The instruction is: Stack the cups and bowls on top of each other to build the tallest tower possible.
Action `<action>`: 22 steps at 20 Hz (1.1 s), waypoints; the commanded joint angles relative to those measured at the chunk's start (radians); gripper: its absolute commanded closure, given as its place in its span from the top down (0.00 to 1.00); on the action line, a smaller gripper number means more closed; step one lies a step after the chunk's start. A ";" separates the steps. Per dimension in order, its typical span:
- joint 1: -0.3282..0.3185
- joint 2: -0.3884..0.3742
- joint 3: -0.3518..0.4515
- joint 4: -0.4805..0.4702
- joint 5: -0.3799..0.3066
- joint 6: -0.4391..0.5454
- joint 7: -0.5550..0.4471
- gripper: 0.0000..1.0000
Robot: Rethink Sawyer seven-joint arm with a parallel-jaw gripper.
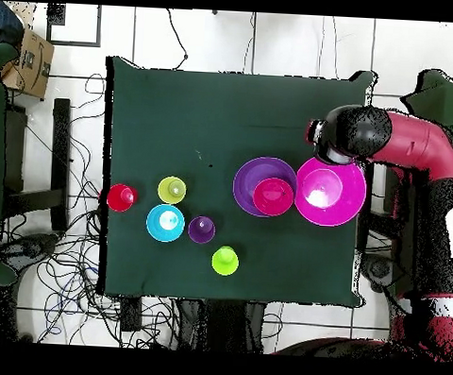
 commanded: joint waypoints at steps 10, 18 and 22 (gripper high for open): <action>0.101 0.054 -0.153 0.024 0.044 -0.088 0.254 1.00; 0.133 0.030 -0.191 0.112 0.092 -0.163 0.310 1.00; 0.146 0.023 -0.202 0.137 0.115 -0.189 0.316 1.00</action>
